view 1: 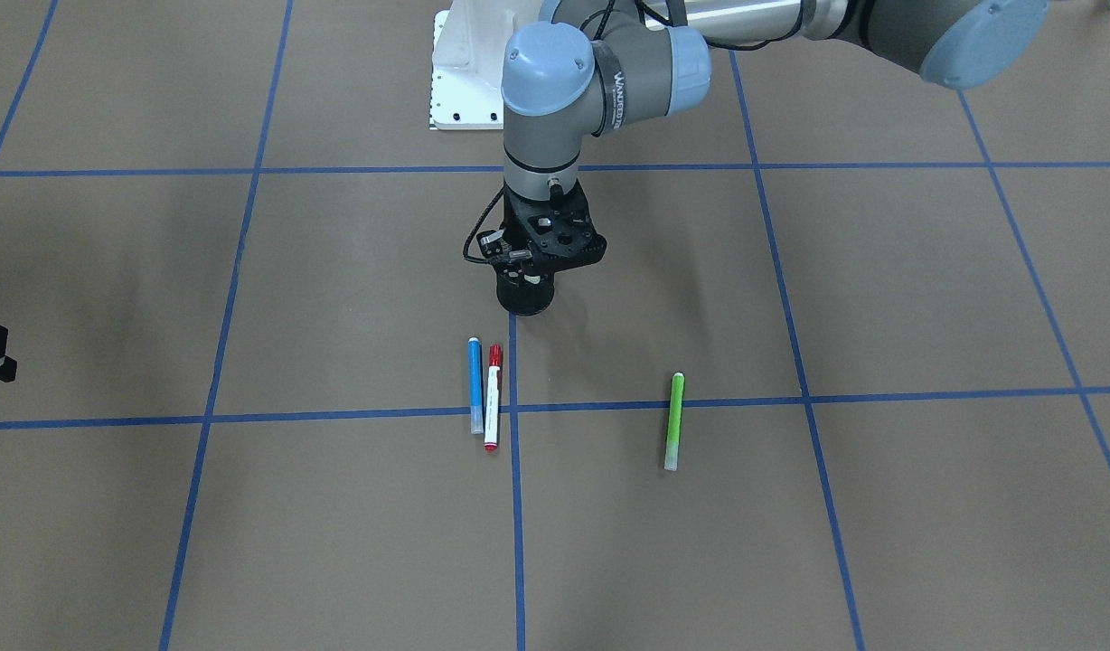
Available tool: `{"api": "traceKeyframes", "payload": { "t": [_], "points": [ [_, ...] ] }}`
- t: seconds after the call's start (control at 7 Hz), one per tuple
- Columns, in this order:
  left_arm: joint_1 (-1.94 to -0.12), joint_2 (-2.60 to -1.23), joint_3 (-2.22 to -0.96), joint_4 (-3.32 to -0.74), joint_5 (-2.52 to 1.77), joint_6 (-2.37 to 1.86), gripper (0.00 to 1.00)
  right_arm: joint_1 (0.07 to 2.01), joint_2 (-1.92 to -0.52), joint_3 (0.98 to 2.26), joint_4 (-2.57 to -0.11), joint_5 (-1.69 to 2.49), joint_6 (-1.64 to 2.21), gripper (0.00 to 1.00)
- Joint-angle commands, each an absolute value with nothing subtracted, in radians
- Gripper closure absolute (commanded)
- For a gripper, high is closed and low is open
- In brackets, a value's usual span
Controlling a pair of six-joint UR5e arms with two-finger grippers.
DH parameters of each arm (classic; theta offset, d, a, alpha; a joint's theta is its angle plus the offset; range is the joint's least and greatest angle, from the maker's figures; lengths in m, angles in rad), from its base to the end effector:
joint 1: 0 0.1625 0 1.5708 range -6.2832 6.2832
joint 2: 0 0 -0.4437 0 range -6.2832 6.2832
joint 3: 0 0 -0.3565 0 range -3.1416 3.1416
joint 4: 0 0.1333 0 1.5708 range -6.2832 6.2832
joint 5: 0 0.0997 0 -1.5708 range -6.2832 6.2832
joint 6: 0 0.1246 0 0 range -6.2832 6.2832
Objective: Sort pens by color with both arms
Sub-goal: 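Close the left gripper on the yellow highlighter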
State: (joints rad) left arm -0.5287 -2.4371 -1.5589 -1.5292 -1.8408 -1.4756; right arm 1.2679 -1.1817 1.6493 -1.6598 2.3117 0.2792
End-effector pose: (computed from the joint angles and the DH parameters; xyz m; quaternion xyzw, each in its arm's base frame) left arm 0.5781 -0.4536 0.1911 0.0026 0.4107 -0.1438 0.9003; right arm -0.1359 -0.5999 0.4609 0.0660 -0.3909 -0.0790 0.9146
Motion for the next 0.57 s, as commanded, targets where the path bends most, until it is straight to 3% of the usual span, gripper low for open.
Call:
{"api": "traceKeyframes", "payload": {
  "t": [0.0,0.43],
  "points": [
    [-0.529,-2.439,-1.56,-1.528,-1.841,-1.476,0.66,1.269,-1.177,1.652,-1.667,2.312,0.279,0.01],
    [-0.529,-2.436,-1.56,-1.528,-1.841,-1.476,0.78,1.267,-1.175,1.652,-1.671,2.312,0.279,0.01]
  ]
}}
